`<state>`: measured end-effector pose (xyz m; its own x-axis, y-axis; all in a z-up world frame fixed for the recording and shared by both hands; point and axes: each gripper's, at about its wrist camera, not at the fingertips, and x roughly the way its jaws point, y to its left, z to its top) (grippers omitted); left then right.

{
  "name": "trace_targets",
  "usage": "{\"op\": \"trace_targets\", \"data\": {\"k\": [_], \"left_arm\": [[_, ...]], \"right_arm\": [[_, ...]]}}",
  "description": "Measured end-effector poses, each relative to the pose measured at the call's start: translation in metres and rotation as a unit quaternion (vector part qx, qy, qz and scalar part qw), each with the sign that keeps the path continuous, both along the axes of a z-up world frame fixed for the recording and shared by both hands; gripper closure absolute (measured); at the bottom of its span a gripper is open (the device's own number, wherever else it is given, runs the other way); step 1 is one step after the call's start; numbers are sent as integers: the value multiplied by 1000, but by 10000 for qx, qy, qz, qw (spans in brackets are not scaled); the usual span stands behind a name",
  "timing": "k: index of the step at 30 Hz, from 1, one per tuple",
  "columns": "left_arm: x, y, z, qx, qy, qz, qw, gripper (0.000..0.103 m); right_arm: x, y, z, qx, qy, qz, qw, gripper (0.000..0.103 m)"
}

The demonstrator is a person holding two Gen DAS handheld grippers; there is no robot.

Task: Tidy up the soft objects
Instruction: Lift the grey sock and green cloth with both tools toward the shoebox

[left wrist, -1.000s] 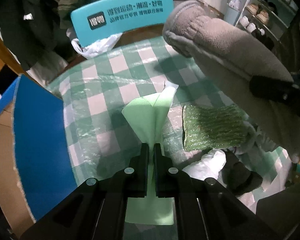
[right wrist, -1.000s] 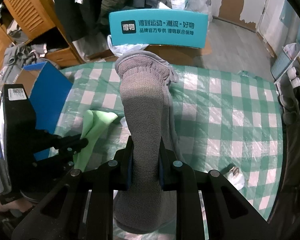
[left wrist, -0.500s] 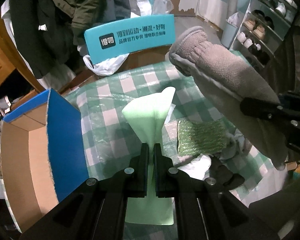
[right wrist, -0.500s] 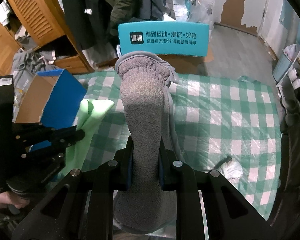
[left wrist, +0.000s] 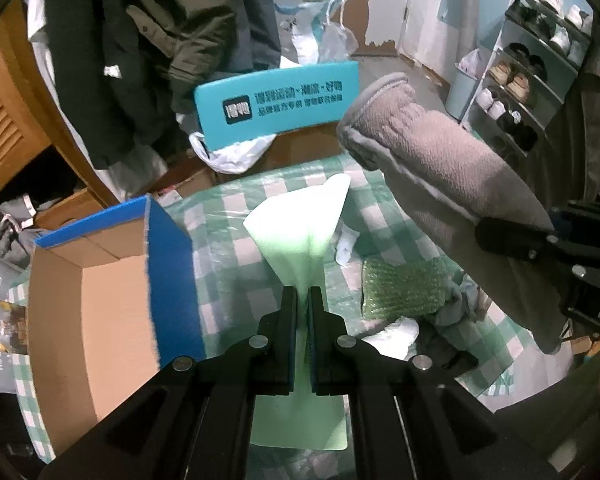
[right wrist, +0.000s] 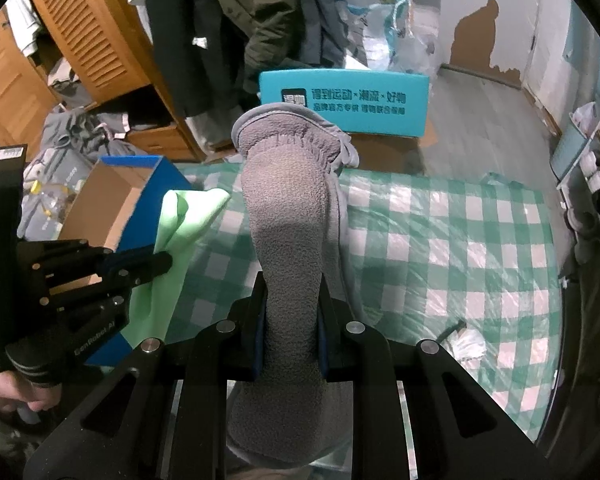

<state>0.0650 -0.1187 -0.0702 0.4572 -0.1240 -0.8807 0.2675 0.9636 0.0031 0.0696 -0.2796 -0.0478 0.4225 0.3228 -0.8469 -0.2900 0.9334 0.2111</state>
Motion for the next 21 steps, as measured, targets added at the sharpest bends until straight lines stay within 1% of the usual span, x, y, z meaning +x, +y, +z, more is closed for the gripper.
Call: {"op": "trace_targets", "data": {"k": [4,10,21], "left_arm": [[-5,11,13,12,-162,79,9998,98],[-9,30,25,-36,-279,246,9993,98],[-17,73,34,-77,-385,606,9974,98]], "right_arm": [[-3,7,8,24,-79,77,9999,84],[-4,23,17,52,-164,206,9996,84],[-4,69,28,85,-234,545,9982,84]]}}
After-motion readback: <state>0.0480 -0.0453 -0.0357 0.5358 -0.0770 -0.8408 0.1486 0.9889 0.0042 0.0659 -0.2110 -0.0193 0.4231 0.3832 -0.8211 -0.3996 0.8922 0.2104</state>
